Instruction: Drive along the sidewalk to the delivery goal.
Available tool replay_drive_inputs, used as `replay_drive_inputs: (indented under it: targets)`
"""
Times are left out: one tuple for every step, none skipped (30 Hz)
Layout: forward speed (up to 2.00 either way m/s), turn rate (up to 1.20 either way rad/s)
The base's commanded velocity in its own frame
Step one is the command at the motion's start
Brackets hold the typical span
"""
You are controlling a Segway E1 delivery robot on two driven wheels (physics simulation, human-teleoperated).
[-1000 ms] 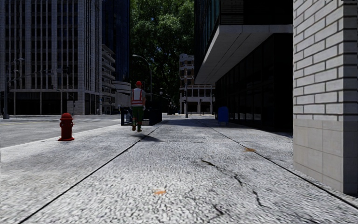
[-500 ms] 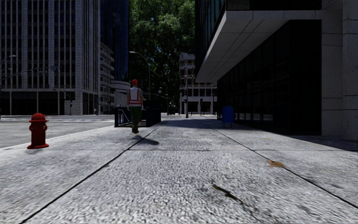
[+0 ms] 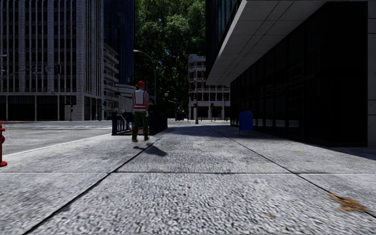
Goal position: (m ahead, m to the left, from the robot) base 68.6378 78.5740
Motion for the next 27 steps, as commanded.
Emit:
replay_drive_inputs:
  targets:
    - [2.00,0.00]
    - [2.00,0.00]
    - [2.00,0.00]
    - [2.00,0.00]
    - [2.00,0.00]
    - [2.00,0.00]
    - [2.00,0.00]
    - [2.00,0.00]
    - [2.00,0.00]
    - [2.00,0.00]
    - [2.00,0.00]
    - [2.00,0.00]
    - [2.00,0.00]
    - [2.00,0.00]
    - [2.00,0.00]
    - [2.00,0.00]
    - [2.00,0.00]
    - [2.00,0.00]
    - [2.00,0.00]
    - [2.00,0.00]
    - [2.00,0.00]
    - [2.00,0.00]
    - [2.00,0.00]
    - [2.00,0.00]
    - [2.00,0.00]
    - [2.00,0.00]
    - [2.00,0.00]
